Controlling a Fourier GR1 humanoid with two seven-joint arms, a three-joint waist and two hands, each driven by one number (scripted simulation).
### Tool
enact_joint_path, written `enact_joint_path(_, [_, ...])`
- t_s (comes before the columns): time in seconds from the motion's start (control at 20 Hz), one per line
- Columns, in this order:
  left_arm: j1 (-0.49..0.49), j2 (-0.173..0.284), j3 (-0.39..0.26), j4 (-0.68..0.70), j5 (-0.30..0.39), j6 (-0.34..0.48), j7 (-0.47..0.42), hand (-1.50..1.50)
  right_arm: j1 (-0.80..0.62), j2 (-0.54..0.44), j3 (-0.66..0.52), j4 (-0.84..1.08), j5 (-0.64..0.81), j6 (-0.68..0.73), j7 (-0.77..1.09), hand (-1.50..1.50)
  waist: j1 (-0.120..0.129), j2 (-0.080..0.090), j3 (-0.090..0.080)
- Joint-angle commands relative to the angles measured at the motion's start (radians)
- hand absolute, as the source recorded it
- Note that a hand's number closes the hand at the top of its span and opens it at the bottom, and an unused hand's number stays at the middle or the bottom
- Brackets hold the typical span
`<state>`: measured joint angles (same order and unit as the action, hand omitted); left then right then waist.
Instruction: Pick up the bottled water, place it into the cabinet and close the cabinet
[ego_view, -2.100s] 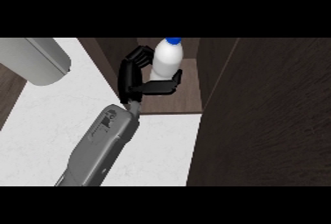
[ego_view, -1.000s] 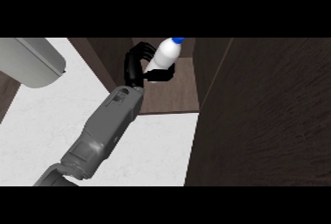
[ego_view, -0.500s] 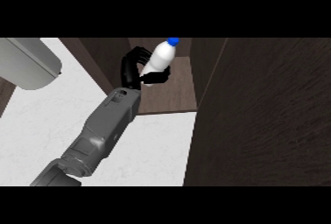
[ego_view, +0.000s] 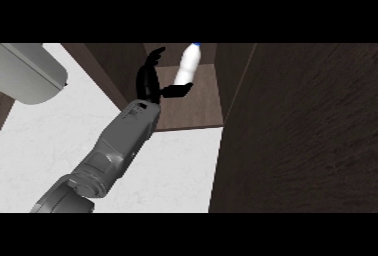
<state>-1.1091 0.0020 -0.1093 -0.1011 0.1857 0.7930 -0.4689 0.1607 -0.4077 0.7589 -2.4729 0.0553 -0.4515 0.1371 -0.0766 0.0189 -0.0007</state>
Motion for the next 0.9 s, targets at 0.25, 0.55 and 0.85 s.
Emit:
enact_joint_path(0.25, [0.009, 0.014, 0.011, 0.033, -0.011, 0.059, -0.007, -1.50, 0.038, -0.035, 0.026, -0.063, 0.026, 0.013, 0.007, -1.50, -0.001, 0.004, -0.001])
enact_joint_path(0.55, [0.011, 0.000, 0.036, -0.014, 0.006, -0.021, -0.062, -1.50, 0.021, -0.033, 0.002, -0.067, -0.005, 0.021, 0.006, -1.50, 0.003, 0.005, -0.001])
enact_joint_path(0.85, [0.071, -0.002, 0.102, -0.152, 0.092, -0.227, -0.236, 1.50, -0.008, -0.017, -0.010, -0.034, 0.001, 0.010, 0.011, -1.50, 0.015, 0.000, -0.002])
